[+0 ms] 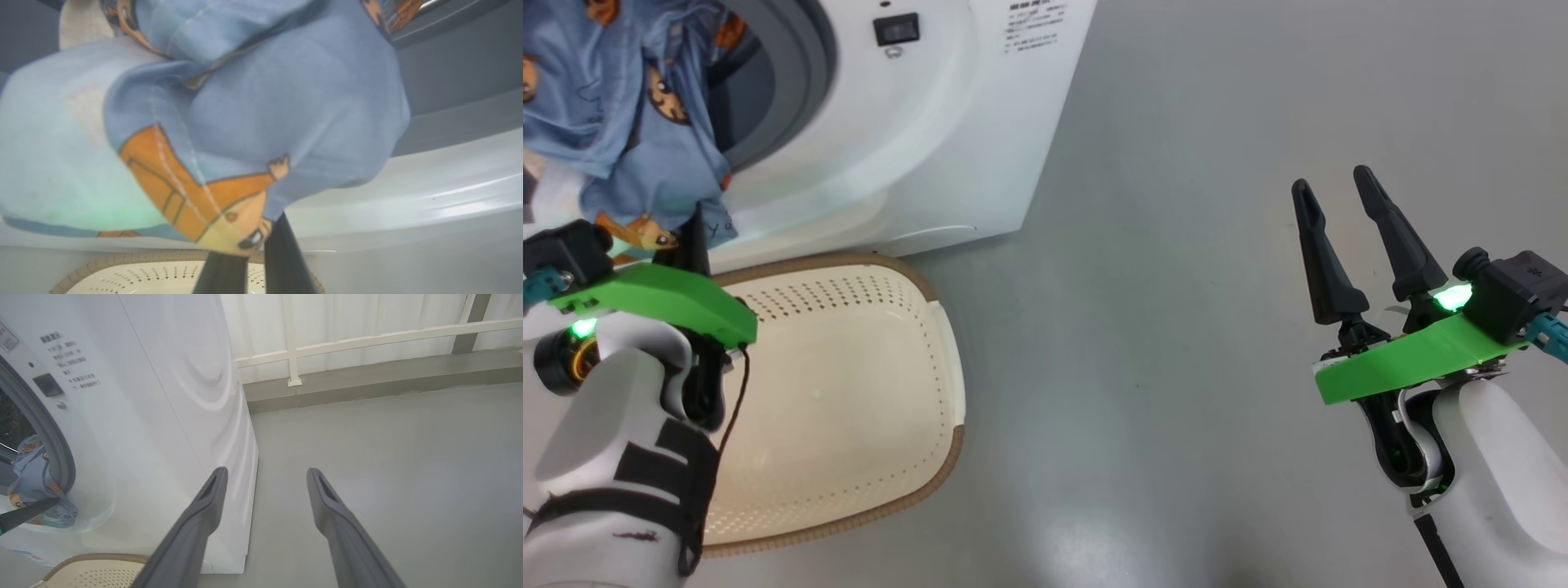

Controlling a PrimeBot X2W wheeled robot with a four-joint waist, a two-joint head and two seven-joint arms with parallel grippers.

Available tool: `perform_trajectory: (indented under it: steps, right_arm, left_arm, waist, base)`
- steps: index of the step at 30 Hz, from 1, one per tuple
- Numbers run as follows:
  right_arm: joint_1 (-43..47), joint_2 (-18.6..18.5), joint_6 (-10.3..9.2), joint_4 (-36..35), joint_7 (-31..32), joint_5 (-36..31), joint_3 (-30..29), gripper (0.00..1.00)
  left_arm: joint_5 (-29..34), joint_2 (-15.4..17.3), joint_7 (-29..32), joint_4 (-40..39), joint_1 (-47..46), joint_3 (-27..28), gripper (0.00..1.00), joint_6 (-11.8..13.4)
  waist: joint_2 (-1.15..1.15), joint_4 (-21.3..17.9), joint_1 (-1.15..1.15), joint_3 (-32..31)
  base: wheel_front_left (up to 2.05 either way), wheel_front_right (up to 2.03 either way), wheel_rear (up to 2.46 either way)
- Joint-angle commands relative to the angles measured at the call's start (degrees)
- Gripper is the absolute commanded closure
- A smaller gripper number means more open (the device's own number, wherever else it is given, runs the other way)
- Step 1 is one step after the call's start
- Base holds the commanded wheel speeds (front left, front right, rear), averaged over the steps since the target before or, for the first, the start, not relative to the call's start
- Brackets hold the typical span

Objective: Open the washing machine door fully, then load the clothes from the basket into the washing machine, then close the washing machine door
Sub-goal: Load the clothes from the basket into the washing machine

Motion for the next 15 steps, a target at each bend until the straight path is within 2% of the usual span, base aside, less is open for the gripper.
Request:
perform_trajectory:
  steps: [1,5,15]
  right_arm:
    - [-0.38,-0.24,0.32,-0.91,-0.45,0.05,1.00,0.00]
    - [-0.07,-0.09,0.32,-0.68,-0.45,0.21,0.99,0.00]
    - [0.53,0.62,0.32,-0.32,-0.45,0.67,0.95,0.00]
  left_arm:
    - [-0.13,2.64,-0.75,-1.55,1.59,0.47,1.00,0.03]
    - [0.92,4.40,-0.76,-4.16,2.91,0.62,1.00,0.03]
    - [6.42,5.96,-0.77,-16.62,4.54,4.53,1.00,0.12]
  waist:
    - [0.00,0.62,0.00,-0.79]
    - [0.00,1.33,0.00,-1.61]
    - [0.00,3.17,0.00,-1.74]
  base:
    - [0.00,0.00,0.00]
    - [0.00,0.00,0.00]
    - [0.00,0.00,0.00]
